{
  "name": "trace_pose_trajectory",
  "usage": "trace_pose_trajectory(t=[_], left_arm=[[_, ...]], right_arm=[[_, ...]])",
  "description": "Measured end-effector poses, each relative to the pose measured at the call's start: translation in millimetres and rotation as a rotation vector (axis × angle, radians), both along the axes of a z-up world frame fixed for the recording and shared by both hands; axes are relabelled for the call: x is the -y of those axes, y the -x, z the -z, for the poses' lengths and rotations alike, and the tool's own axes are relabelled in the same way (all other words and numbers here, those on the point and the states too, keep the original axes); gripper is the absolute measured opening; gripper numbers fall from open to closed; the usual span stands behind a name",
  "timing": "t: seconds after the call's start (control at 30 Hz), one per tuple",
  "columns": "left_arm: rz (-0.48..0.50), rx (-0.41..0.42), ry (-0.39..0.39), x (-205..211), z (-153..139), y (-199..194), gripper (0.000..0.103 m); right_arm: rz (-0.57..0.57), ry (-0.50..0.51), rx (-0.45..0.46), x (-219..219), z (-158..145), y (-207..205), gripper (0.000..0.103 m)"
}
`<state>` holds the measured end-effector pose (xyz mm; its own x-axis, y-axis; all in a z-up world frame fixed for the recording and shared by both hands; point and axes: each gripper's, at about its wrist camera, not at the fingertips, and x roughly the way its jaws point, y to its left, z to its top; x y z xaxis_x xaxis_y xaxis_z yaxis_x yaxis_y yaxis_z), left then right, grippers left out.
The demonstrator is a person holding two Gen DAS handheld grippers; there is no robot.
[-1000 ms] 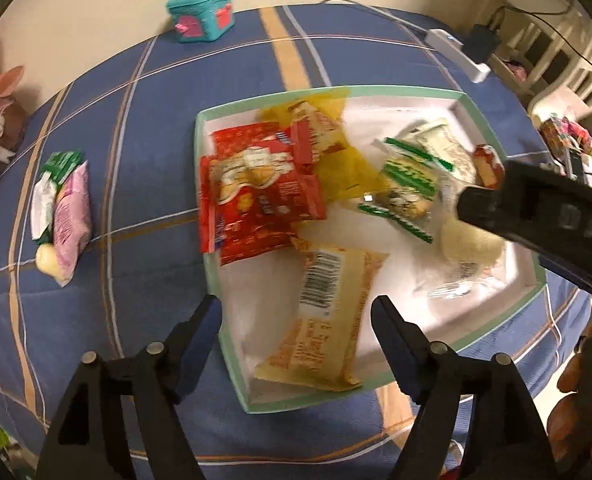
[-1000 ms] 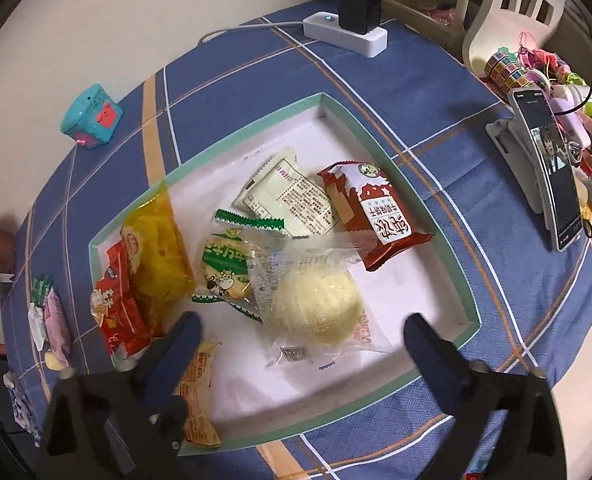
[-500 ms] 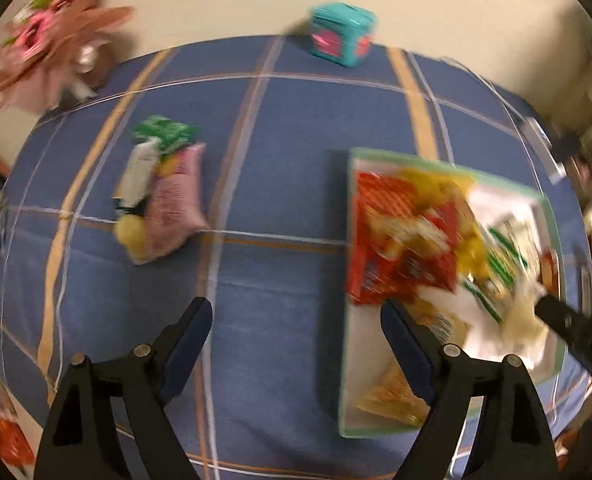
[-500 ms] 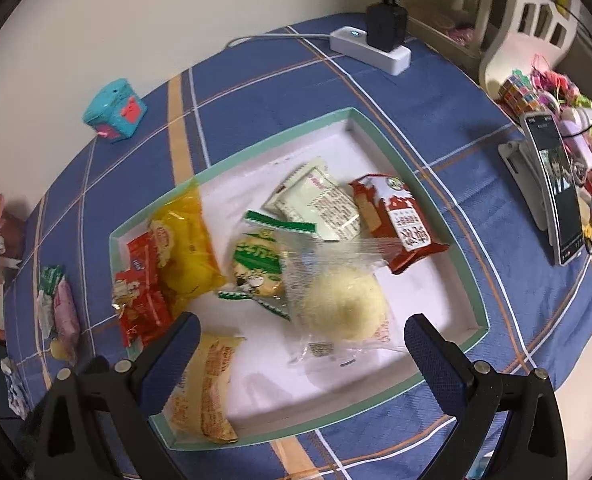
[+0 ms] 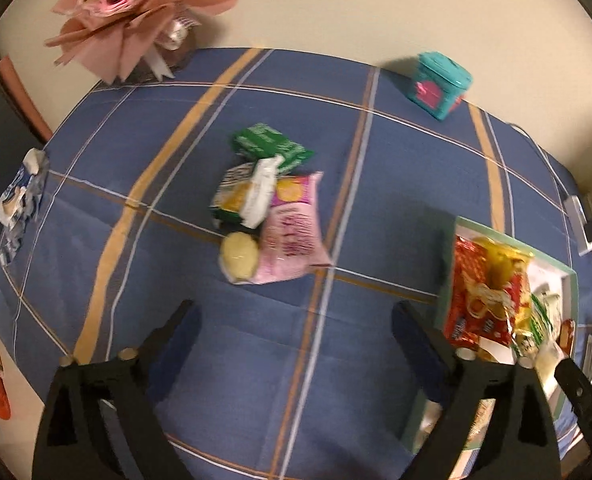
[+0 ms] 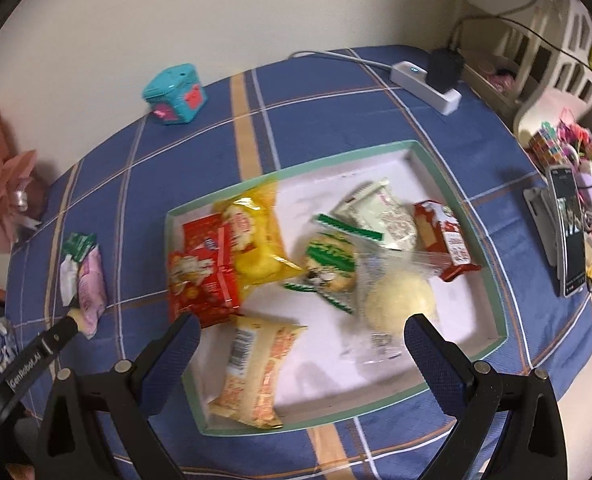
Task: Organize snacks
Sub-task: 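Move both open tools back toward the pink Swiss roll packet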
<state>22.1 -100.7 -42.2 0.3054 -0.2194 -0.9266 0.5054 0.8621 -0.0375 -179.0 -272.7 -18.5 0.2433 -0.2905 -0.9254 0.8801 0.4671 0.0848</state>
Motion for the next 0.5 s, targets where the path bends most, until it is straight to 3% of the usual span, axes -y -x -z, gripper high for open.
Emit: trace_pose_trajectory(t=[0.17, 0.23, 0.5], left_arm=[[-0.048, -0.021, 0.022, -13.4, 3.3, -13.1, 0.098], [-0.06, -0.017, 0.016, -16.5, 4.5, -15.7, 0.103], [-0.062, -0.024, 0.068, -20.4, 5.5, -23.1, 0.103]], right_arm=[[-0.058, 0.002, -0.014, -15.7, 3.3, -17.1, 0.103], [-0.074, 0.003, -0.016, -19.9, 4.6, -21.3, 0.103], [-0.116, -0.002, -0.005, -34.2, 7.1, -39.2, 0.103]])
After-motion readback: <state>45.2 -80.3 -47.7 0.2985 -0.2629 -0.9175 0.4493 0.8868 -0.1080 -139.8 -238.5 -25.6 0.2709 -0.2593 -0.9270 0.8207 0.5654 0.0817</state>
